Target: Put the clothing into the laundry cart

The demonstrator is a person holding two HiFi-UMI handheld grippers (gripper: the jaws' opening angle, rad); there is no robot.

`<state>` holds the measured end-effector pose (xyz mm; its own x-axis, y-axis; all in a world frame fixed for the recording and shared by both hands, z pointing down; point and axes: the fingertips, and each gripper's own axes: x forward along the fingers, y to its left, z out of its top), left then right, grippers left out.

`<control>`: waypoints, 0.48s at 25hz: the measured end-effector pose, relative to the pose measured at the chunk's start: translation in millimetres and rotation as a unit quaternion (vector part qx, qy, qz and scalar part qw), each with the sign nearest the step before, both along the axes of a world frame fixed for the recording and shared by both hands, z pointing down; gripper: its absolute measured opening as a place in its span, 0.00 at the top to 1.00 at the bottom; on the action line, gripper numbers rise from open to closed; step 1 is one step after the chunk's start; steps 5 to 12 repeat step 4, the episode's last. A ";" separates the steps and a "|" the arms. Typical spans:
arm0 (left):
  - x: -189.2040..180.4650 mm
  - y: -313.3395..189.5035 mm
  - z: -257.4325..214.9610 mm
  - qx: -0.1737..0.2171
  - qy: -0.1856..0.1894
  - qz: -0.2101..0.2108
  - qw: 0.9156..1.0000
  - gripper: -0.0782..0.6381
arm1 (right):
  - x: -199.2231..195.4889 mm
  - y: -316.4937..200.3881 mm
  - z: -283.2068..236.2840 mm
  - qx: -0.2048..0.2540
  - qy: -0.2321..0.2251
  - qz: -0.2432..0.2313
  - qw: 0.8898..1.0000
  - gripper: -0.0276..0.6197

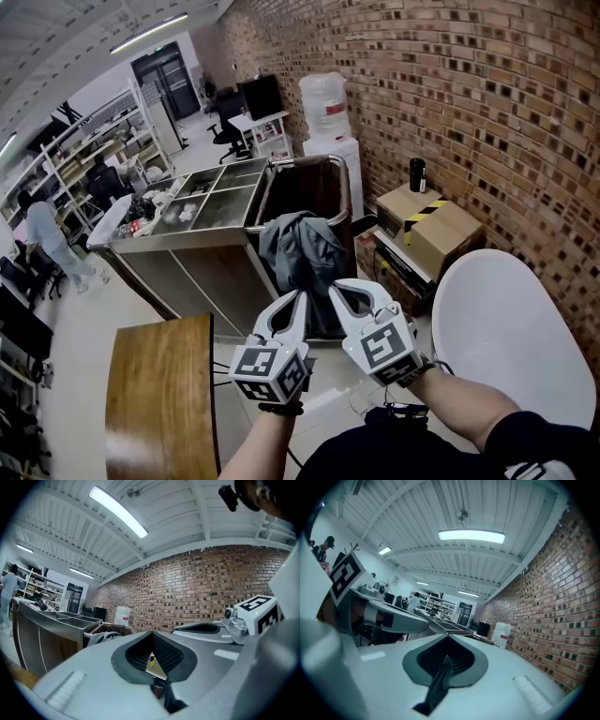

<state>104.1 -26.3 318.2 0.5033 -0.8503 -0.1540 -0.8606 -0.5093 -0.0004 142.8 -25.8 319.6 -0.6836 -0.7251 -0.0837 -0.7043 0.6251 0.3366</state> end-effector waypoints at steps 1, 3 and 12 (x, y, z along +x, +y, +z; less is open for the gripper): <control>0.6 0.2 -0.1 0.000 0.000 0.000 1.000 0.89 | 0.8 -0.6 0.5 0.006 0.007 0.000 1.000 0.96; 2.1 0.5 -0.3 0.000 0.000 0.001 1.000 0.89 | 2.4 -0.9 0.4 0.011 0.011 0.000 1.000 0.96; 2.9 0.6 -0.4 0.000 0.000 0.002 1.000 0.89 | 3.1 -0.9 0.0 0.011 0.010 0.001 1.000 0.96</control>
